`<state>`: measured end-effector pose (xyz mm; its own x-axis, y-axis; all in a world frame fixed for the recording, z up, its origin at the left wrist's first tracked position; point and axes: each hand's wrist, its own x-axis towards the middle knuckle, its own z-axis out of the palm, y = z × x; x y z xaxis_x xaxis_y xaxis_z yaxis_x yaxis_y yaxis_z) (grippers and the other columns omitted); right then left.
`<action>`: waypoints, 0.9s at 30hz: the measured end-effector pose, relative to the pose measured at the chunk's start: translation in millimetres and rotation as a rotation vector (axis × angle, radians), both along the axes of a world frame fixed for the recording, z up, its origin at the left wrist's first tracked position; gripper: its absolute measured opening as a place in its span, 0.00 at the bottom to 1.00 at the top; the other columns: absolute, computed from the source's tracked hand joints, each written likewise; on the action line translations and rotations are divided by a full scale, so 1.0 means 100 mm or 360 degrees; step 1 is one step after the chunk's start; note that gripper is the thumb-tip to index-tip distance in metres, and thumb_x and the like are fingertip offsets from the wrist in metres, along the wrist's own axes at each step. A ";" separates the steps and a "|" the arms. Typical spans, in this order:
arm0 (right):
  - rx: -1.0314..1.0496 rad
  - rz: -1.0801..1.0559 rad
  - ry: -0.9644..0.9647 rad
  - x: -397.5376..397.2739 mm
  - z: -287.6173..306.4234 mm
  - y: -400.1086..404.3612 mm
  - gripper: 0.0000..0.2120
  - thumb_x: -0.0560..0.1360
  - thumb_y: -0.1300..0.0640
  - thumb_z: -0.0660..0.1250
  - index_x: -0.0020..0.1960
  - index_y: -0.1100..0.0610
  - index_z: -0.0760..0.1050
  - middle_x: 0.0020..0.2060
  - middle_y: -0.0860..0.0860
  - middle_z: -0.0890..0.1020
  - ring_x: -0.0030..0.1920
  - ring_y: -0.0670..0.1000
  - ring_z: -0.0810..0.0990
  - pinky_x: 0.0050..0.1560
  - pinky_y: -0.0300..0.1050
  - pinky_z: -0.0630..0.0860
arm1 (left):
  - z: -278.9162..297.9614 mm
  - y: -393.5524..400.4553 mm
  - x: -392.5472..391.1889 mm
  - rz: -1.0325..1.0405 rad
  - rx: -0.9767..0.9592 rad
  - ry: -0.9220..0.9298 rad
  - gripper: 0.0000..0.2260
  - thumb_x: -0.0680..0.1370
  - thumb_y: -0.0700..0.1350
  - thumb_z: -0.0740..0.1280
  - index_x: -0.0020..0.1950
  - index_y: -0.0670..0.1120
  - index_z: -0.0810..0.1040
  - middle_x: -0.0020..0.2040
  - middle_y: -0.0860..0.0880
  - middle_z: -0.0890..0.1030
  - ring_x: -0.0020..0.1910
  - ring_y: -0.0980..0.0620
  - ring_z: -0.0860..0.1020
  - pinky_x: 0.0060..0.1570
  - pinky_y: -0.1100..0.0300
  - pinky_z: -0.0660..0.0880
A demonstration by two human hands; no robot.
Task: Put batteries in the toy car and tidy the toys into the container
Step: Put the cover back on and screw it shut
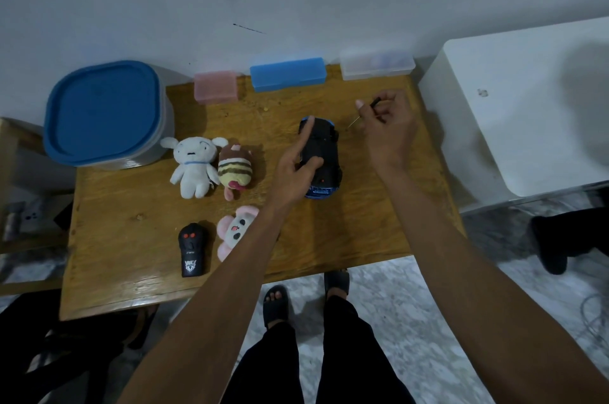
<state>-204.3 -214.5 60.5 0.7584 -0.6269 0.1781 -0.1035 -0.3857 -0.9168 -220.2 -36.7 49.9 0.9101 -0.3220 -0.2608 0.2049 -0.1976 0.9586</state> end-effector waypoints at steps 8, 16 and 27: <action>0.0064 -0.0074 -0.0004 0.00 0.01 -0.18 0.12 0.73 0.52 0.76 0.51 0.56 0.77 0.37 0.53 0.83 0.36 0.52 0.84 0.36 0.48 0.82 | 0.04 -0.14 0.08 0.0118 -0.0127 0.0179 0.45 0.73 0.32 0.71 0.78 0.67 0.57 0.74 0.51 0.73 0.61 0.51 0.79 0.43 0.68 0.78; 0.0160 -0.0071 0.0018 0.00 0.00 -0.27 0.11 0.74 0.52 0.76 0.50 0.53 0.77 0.37 0.54 0.83 0.36 0.54 0.84 0.35 0.55 0.83 | -0.03 -0.24 0.07 0.0134 -0.0204 0.0157 0.43 0.74 0.32 0.71 0.79 0.65 0.60 0.76 0.54 0.68 0.68 0.50 0.75 0.55 0.60 0.79; 0.0241 -0.0070 0.0078 0.03 -0.03 -0.39 0.11 0.74 0.54 0.76 0.51 0.57 0.77 0.36 0.50 0.82 0.34 0.51 0.84 0.35 0.56 0.83 | -0.11 -0.36 0.15 0.0163 -0.0368 0.0459 0.30 0.79 0.40 0.66 0.75 0.67 0.66 0.77 0.55 0.68 0.69 0.49 0.74 0.66 0.45 0.75</action>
<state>-201.3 -253.1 57.0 0.7352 -0.6765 0.0426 -0.1632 -0.2376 -0.9576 -205.5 -72.4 39.4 0.8405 -0.3133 -0.4421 0.4801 0.0524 0.8756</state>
